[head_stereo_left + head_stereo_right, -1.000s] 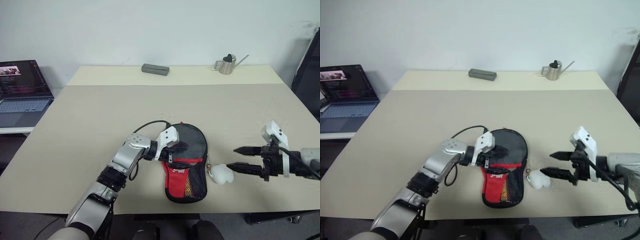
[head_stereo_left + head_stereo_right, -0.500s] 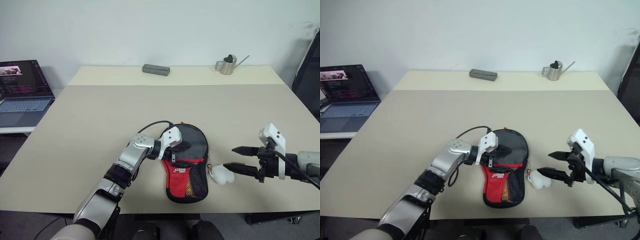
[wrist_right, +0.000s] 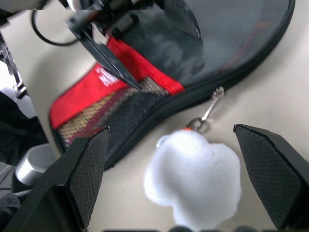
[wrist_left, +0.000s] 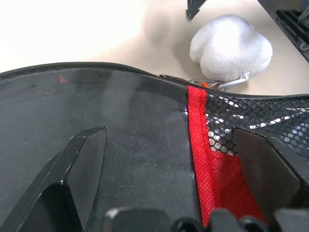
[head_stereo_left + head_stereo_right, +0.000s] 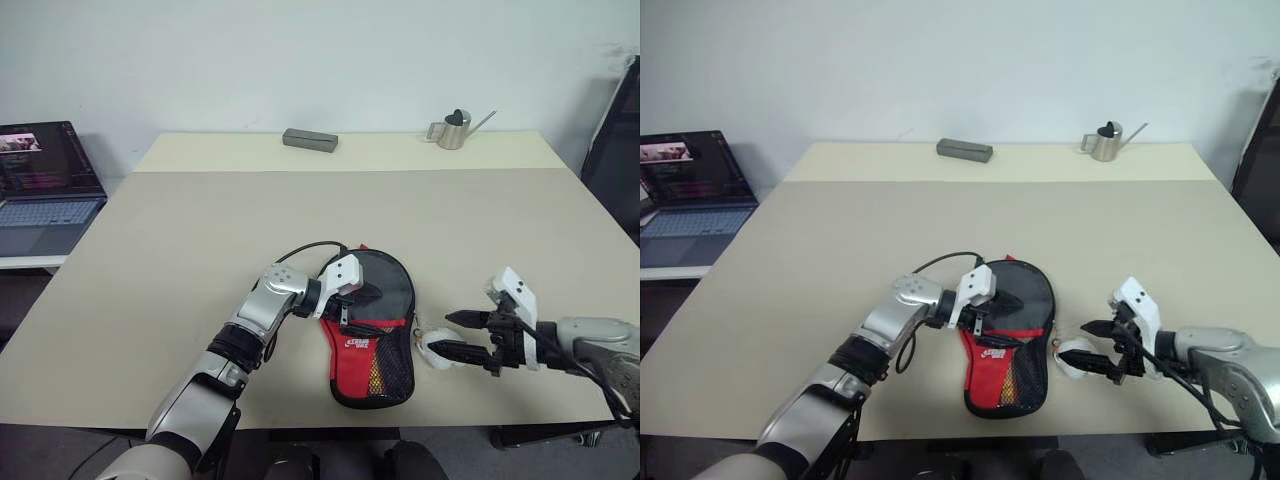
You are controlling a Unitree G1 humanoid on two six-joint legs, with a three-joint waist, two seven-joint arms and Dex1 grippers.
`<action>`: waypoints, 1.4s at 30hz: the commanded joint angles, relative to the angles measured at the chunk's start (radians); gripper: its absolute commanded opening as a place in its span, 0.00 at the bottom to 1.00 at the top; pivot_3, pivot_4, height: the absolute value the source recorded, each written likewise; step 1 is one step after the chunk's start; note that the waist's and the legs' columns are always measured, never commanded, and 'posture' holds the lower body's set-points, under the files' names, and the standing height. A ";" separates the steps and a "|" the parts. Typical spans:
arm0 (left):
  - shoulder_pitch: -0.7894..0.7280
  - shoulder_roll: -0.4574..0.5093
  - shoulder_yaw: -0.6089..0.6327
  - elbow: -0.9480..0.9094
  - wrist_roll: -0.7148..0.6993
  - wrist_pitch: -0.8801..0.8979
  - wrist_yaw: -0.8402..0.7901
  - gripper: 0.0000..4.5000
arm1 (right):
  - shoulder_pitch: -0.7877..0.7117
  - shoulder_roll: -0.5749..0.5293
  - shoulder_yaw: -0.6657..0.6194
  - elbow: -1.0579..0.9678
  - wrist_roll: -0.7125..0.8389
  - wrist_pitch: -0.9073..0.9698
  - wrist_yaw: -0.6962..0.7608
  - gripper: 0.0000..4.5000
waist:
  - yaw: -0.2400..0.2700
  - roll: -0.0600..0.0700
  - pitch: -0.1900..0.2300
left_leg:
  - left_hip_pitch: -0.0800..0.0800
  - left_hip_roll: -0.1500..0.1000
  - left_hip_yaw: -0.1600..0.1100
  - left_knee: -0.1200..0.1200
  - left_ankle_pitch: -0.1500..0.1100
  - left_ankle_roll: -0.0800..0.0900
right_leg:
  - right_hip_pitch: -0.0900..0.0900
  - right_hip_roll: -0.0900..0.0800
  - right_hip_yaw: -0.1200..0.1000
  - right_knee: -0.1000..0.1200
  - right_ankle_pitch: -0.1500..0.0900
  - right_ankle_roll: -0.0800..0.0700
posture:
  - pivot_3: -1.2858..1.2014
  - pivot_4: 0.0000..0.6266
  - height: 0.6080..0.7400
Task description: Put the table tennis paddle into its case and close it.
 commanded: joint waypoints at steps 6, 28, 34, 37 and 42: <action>0.026 0.017 -0.042 0.035 0.055 0.000 -0.022 1.00 | 0.018 -0.015 0.085 0.060 -0.086 -0.105 0.033 1.00 | 0.000 0.000 0.000 | 0.000 0.000 0.000 0.000 0.000 0.000 | 0.000 0.000 0.000 0.000 0.000 0.000 | 0.52 0.24 1.00; 0.050 0.014 -0.085 0.067 0.099 -0.037 -0.035 1.00 | 0.143 -0.175 0.047 -0.065 -0.146 -0.196 0.123 0.08 | 0.002 0.001 -0.002 | 0.010 0.000 -0.001 -0.001 -0.001 0.001 | 0.011 0.000 -0.001 -0.004 -0.004 0.006 | 0.52 0.24 1.00; 0.044 -0.001 -0.097 0.106 0.112 -0.048 -0.038 1.00 | 0.230 -0.231 -0.031 -0.146 -0.125 -0.218 0.146 0.07 | 0.004 -0.001 -0.008 | 0.010 0.000 0.000 -0.001 -0.002 0.003 | 0.012 0.000 -0.001 -0.005 -0.004 0.007 | 0.52 0.24 1.00; 0.042 -0.009 -0.101 0.122 0.116 -0.053 -0.039 1.00 | 0.246 -0.230 -0.036 -0.183 -0.115 -0.216 0.139 0.07 | 0.006 -0.002 -0.009 | 0.010 0.000 -0.001 -0.001 -0.003 0.003 | 0.013 0.000 -0.001 -0.006 -0.004 0.007 | 0.52 0.24 1.00; 0.038 -0.021 -0.094 0.143 0.099 -0.026 -0.056 1.00 | 0.281 -0.232 -0.021 -0.246 -0.122 -0.219 0.134 0.07 | 0.012 -0.002 -0.010 | 0.010 0.000 -0.001 -0.001 -0.003 0.003 | 0.013 -0.001 -0.002 -0.007 -0.005 0.008 | 0.52 0.24 1.00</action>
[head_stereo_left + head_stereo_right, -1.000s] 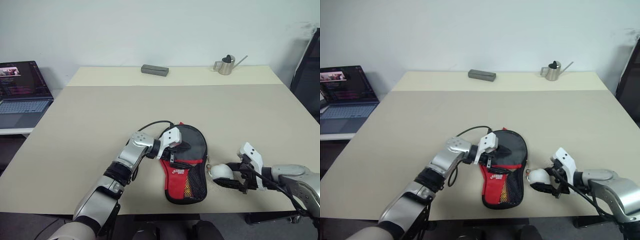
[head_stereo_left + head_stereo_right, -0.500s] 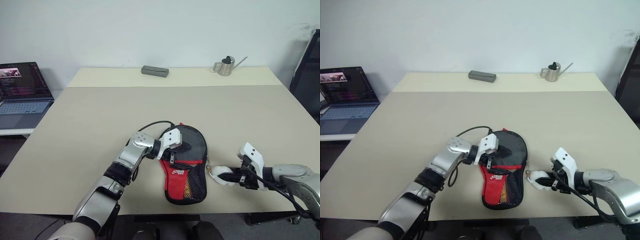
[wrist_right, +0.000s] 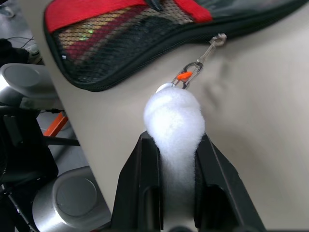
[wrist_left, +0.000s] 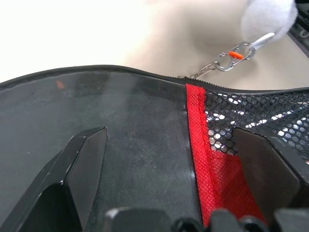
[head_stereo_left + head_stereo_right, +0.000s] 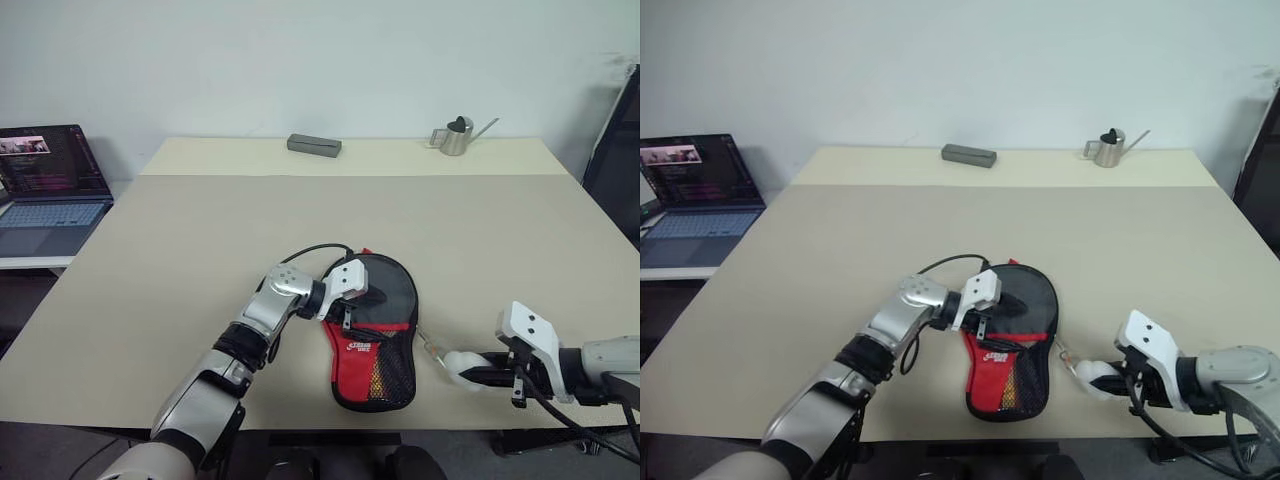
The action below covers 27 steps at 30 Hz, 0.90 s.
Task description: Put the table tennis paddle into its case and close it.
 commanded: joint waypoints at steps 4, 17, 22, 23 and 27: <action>0.047 0.002 -0.077 0.094 0.071 0.064 -0.057 1.00 | 0.048 -0.007 0.005 -0.086 0.013 0.000 0.008 0.07 | 0.007 -0.001 -0.001 | 0.000 0.000 0.000 0.000 0.000 0.000 | 0.000 0.000 0.000 -0.001 0.000 0.000 | 0.52 0.24 1.00; 0.023 -0.029 -0.091 0.175 0.100 0.027 -0.056 1.00 | 0.179 -0.040 -0.075 -0.147 0.032 -0.002 0.050 0.07 | 0.018 -0.005 -0.006 | 0.000 0.000 -0.001 0.000 -0.001 0.000 | 0.002 0.000 -0.002 -0.003 -0.001 0.001 | 0.52 0.24 1.00; 0.026 -0.031 -0.093 0.180 0.105 0.019 -0.054 1.00 | 0.269 -0.057 -0.137 -0.207 0.056 0.010 0.089 0.07 | 0.019 -0.005 -0.011 | 0.000 0.000 -0.002 0.000 -0.002 0.001 | 0.004 0.000 -0.004 -0.006 -0.001 0.001 | 0.52 0.24 1.00; 0.026 -0.032 -0.093 0.181 0.106 0.018 -0.054 1.00 | 0.289 -0.062 -0.149 -0.218 0.059 0.011 0.096 0.07 | 0.019 -0.004 -0.011 | 0.001 0.000 -0.003 0.000 -0.002 0.001 | 0.006 0.000 -0.005 -0.007 -0.001 0.001 | 0.52 0.24 1.00; 0.024 -0.038 -0.091 0.187 0.109 0.016 -0.050 1.00 | 0.360 -0.075 -0.179 -0.273 0.067 0.010 0.122 0.07 | 0.019 -0.004 -0.011 | 0.004 0.001 -0.005 0.000 -0.005 0.002 | 0.013 0.000 -0.009 -0.012 -0.001 0.001 | 0.52 0.24 1.00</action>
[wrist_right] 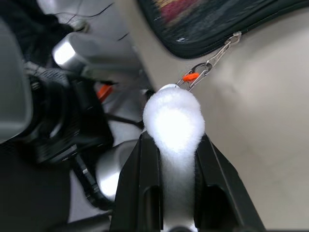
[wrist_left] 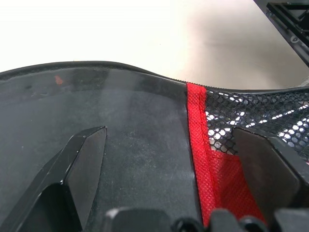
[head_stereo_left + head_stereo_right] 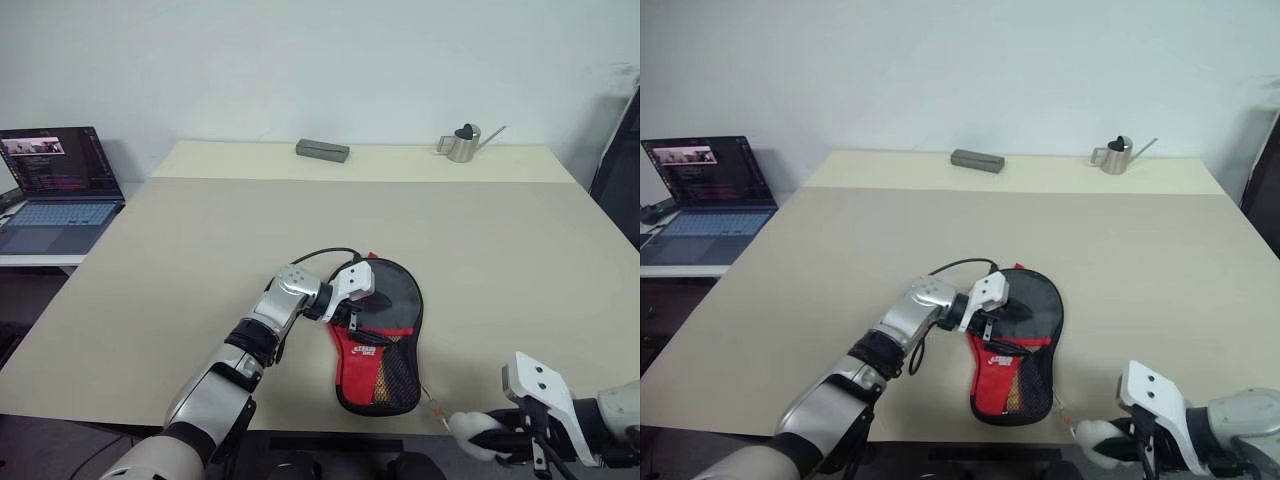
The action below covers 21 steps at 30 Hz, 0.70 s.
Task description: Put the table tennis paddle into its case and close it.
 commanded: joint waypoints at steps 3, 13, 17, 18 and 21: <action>0.058 0.007 -0.085 0.080 0.097 0.015 -0.020 1.00 | 0.072 -0.018 -0.034 -0.113 0.031 0.001 0.043 0.07 | 0.000 0.000 0.000 | 0.003 0.000 -0.001 0.000 -0.001 0.000 | 0.004 0.000 -0.002 -0.001 -0.001 0.000 | 0.52 0.24 1.00; 0.054 0.003 -0.084 0.086 0.102 0.011 -0.021 1.00 | 0.197 -0.081 0.049 -0.204 -0.026 -0.135 0.037 0.07 | 0.008 -0.001 -0.001 | 0.003 -0.001 -0.001 0.000 -0.004 -0.001 | 0.006 -0.001 -0.003 -0.001 -0.005 0.001 | 0.52 0.24 1.00; 0.051 0.001 -0.084 0.091 0.105 0.007 -0.017 1.00 | 0.189 -0.116 0.128 -0.204 -0.066 -0.208 0.011 0.07 | 0.008 -0.001 -0.002 | 0.003 -0.001 -0.001 0.000 -0.005 -0.001 | 0.006 -0.002 -0.004 -0.001 -0.006 0.001 | 0.52 0.24 1.00; 0.051 0.000 -0.084 0.092 0.106 0.007 -0.015 1.00 | 0.185 -0.121 0.149 -0.204 -0.073 -0.222 0.004 0.07 | 0.008 -0.001 -0.002 | 0.003 -0.001 -0.001 0.000 -0.005 0.000 | 0.006 -0.002 -0.004 -0.001 -0.006 0.001 | 0.52 0.24 1.00; 0.051 -0.005 -0.082 0.093 0.106 0.007 -0.007 1.00 | 0.161 -0.119 0.229 -0.204 -0.123 -0.247 -0.016 0.07 | 0.008 -0.002 -0.002 | 0.003 -0.001 -0.002 0.000 -0.006 -0.001 | 0.006 -0.002 -0.004 -0.001 -0.007 0.001 | 0.52 0.24 1.00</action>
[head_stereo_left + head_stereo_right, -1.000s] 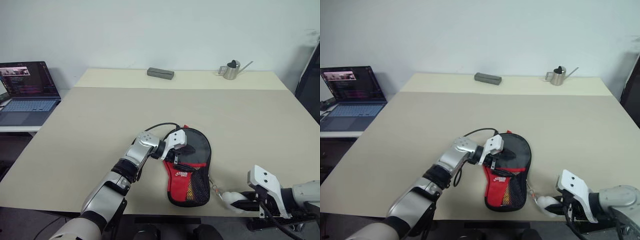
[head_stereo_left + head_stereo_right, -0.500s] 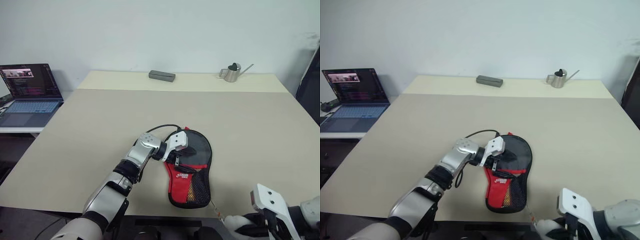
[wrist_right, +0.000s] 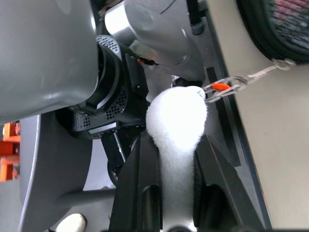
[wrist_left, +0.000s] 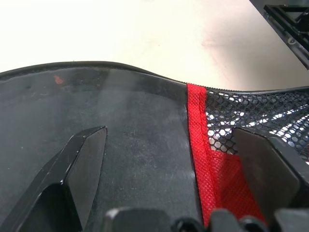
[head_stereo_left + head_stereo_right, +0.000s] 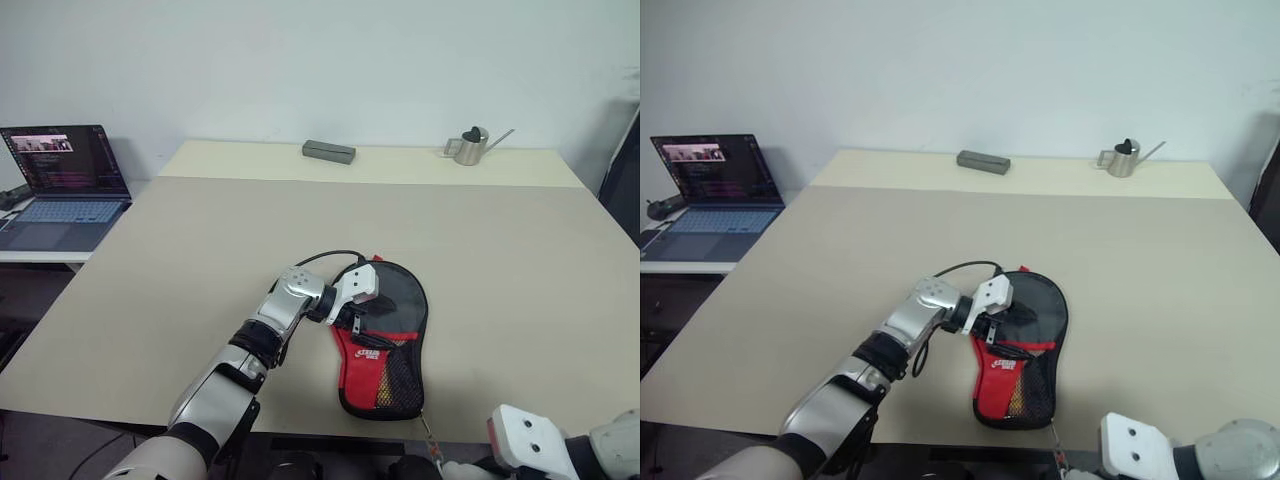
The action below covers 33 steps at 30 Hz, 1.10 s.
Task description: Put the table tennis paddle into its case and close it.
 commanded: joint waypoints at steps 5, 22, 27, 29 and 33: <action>0.054 0.012 -0.077 0.081 0.104 0.024 0.014 1.00 | -0.029 -0.004 0.180 -0.052 -0.096 -0.071 0.028 0.07 | 0.001 0.000 0.000 | 0.000 0.000 0.000 0.000 -0.001 0.000 | 0.000 0.000 0.000 0.000 0.000 0.000 | 0.52 0.24 1.00; 0.040 -0.003 -0.074 0.096 0.102 0.018 0.024 1.00 | -0.095 0.032 -0.044 0.042 -0.013 -0.061 0.125 0.43 | 0.004 -0.001 0.000 | 0.009 0.001 -0.001 0.000 -0.001 0.000 | 0.009 0.000 0.001 -0.001 -0.001 0.000 | 0.52 0.24 1.00; 0.032 -0.012 -0.067 0.104 0.095 0.014 0.024 1.00 | -0.136 0.045 -0.212 0.083 0.129 -0.012 0.212 0.43 | 0.009 -0.002 0.001 | 0.009 0.000 -0.001 0.000 -0.001 0.000 | 0.009 -0.001 0.001 -0.001 -0.001 0.000 | 0.52 0.24 1.00; 0.030 -0.016 -0.061 0.100 0.089 0.012 0.024 1.00 | -0.189 0.055 -0.265 0.110 0.194 0.035 0.194 0.43 | 0.012 -0.002 0.001 | 0.009 0.000 -0.001 0.000 -0.001 0.000 | 0.009 -0.001 0.001 -0.001 -0.001 0.000 | 0.52 0.24 1.00; 0.045 -0.008 -0.039 0.023 0.053 0.021 -0.001 1.00 | -0.431 0.099 -0.232 0.257 0.293 0.111 0.080 0.43 | 0.011 -0.002 0.001 | 0.009 0.000 -0.001 0.000 -0.001 0.000 | 0.009 -0.001 0.001 -0.001 -0.001 0.000 | 0.52 0.24 1.00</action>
